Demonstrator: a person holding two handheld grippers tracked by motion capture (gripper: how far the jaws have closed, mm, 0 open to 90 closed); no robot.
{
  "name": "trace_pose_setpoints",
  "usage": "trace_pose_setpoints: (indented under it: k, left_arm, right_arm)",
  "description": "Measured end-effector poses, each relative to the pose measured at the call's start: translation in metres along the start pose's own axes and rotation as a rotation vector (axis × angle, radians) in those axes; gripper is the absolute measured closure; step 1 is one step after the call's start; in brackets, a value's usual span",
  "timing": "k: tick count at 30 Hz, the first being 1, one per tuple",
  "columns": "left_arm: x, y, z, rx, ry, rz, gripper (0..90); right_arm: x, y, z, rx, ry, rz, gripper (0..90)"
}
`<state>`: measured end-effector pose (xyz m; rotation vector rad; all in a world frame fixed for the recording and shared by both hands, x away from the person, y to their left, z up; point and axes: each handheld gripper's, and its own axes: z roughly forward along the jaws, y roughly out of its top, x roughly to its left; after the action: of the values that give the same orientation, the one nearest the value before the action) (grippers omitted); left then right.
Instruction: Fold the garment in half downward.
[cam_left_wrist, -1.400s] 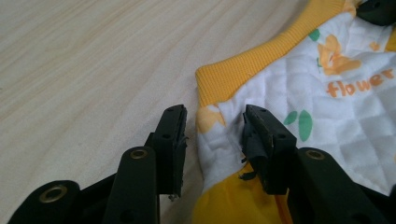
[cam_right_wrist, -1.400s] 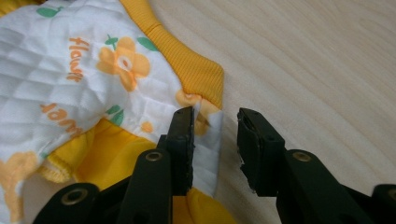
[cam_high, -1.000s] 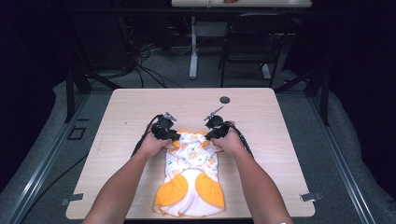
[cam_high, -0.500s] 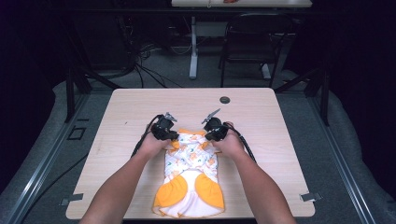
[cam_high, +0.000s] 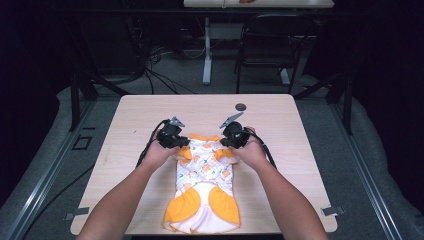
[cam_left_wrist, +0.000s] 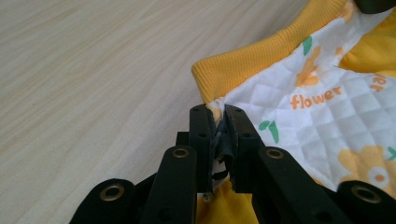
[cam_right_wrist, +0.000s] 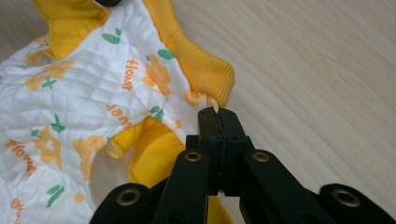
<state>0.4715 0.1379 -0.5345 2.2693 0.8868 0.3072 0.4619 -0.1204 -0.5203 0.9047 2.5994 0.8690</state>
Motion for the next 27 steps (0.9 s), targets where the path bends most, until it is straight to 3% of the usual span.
trace_pose_setpoints:
  k: [9,19,27]
  left_arm:
    - [-0.005,0.008,-0.013,-0.026,0.001,0.026,82.4]
    - [-0.011,0.023,-0.033,-0.068,0.015,0.059,82.4]
    - [-0.012,0.035,-0.047,-0.086,0.026,0.08,82.4]
  right_arm:
    - [0.002,0.001,-0.014,-0.026,-0.008,-0.014,89.8]
    - [0.0,0.003,-0.03,-0.065,-0.01,0.005,89.9]
    - [-0.001,0.013,-0.045,-0.076,-0.031,-0.027,89.8]
